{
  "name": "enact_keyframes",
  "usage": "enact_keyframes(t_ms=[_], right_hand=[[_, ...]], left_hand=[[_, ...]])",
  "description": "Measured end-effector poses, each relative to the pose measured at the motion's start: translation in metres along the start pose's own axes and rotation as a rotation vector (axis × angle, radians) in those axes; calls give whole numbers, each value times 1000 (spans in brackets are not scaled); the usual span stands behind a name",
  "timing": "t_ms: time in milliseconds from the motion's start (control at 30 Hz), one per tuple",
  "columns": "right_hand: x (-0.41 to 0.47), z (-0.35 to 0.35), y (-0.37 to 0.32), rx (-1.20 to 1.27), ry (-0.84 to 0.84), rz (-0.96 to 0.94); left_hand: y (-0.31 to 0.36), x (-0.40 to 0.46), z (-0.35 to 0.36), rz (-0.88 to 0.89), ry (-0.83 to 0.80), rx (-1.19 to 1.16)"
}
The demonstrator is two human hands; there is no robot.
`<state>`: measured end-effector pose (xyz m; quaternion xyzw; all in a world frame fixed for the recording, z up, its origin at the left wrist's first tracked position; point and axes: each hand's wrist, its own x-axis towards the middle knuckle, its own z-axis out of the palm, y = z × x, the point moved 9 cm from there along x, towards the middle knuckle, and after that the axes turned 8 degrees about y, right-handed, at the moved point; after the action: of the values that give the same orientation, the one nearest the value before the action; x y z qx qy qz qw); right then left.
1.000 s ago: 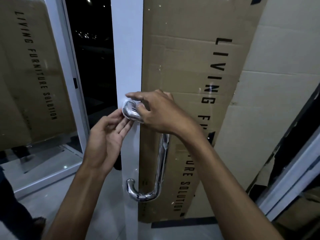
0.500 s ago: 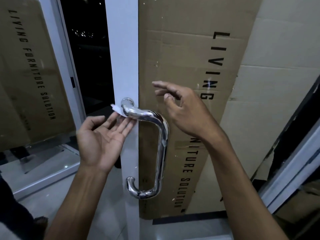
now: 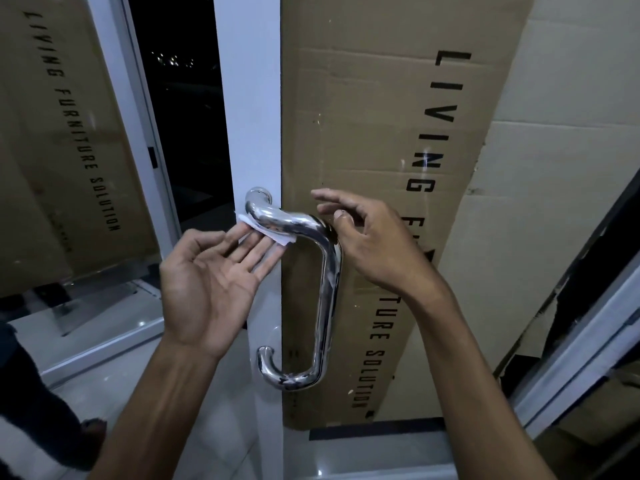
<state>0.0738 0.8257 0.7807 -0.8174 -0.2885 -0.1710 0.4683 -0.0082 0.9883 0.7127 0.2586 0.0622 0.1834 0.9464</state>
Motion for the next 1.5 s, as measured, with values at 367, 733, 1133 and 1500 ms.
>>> enact_keyframes(t_ms=[367,733,1133,1500], right_hand=[[-10,-8,22,18,1,45],[-18,-14,40,-6,8,102],[-30,-9,52,44,-1,165],[-37,-8,55,23,14,214]], left_hand=[[-15,-8,0,-13,6,6],[-37,-15,3,62,-64,331],[-54,-17,16,355,-213,941],[-65,-23,8,453,-190,1095]])
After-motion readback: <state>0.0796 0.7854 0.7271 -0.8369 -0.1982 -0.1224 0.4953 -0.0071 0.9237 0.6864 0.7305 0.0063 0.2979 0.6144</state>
